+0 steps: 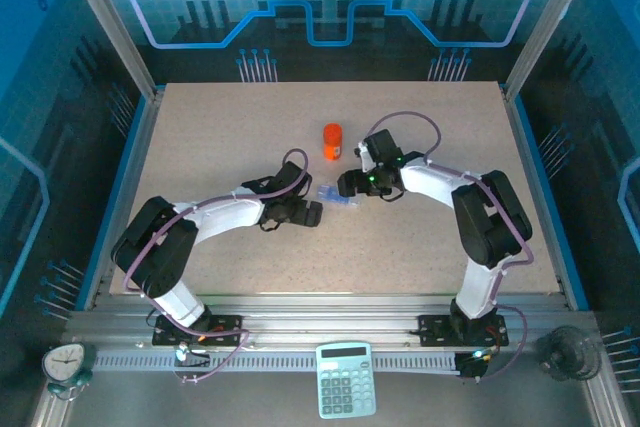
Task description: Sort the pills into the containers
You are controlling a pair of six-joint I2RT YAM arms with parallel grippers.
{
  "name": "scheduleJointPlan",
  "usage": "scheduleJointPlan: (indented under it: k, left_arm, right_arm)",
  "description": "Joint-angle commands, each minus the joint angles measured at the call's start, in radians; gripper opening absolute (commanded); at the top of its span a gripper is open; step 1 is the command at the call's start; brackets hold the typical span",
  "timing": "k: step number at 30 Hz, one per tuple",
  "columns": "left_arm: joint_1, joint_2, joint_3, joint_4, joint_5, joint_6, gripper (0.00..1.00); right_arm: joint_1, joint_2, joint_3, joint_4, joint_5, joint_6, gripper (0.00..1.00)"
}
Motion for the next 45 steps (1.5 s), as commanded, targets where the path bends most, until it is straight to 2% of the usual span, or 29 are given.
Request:
scheduleJointPlan:
  k: [1, 22, 45]
  left_arm:
    - [0.011, -0.023, 0.029, -0.009, -0.011, 0.026, 0.99]
    - [0.026, 0.022, 0.067, -0.009, -0.003, 0.051, 0.99]
    - [0.062, 0.181, 0.196, 0.006, 0.040, 0.082, 0.99]
  right_arm:
    - [-0.011, 0.033, 0.024, -0.018, -0.007, -0.004, 0.80]
    - [-0.014, 0.096, 0.000, -0.006, 0.011, -0.012, 0.78]
    - [-0.013, 0.116, -0.019, 0.007, 0.006, -0.012, 0.77]
